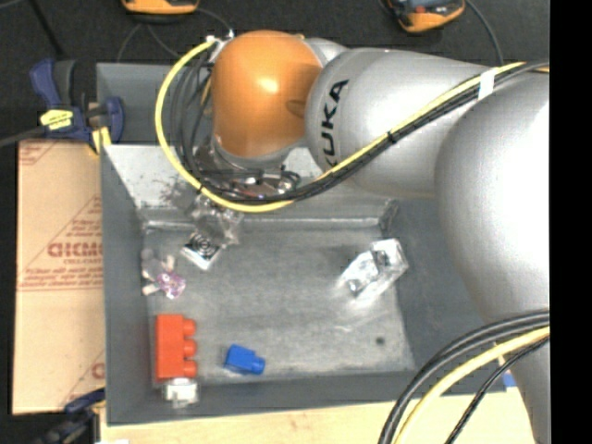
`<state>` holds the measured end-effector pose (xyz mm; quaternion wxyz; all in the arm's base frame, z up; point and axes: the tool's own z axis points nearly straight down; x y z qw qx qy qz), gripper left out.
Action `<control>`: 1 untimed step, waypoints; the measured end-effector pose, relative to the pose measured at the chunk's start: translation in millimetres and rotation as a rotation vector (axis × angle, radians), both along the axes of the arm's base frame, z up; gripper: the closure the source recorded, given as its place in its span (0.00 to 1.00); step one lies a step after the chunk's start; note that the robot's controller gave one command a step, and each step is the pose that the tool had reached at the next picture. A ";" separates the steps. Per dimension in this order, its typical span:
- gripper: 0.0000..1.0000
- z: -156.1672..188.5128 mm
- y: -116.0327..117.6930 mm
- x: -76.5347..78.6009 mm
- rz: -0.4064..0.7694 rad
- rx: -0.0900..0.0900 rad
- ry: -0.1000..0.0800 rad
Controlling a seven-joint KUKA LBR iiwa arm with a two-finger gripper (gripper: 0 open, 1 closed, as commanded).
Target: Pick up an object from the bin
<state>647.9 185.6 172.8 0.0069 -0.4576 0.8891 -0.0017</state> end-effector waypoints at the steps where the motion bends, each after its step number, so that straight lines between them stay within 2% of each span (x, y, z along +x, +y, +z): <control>1: 1.00 5.7 -0.2 1.7 -0.006 0.000 0.007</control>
Offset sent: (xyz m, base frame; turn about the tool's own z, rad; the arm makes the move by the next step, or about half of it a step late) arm -0.0001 0.0000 0.0036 0.0001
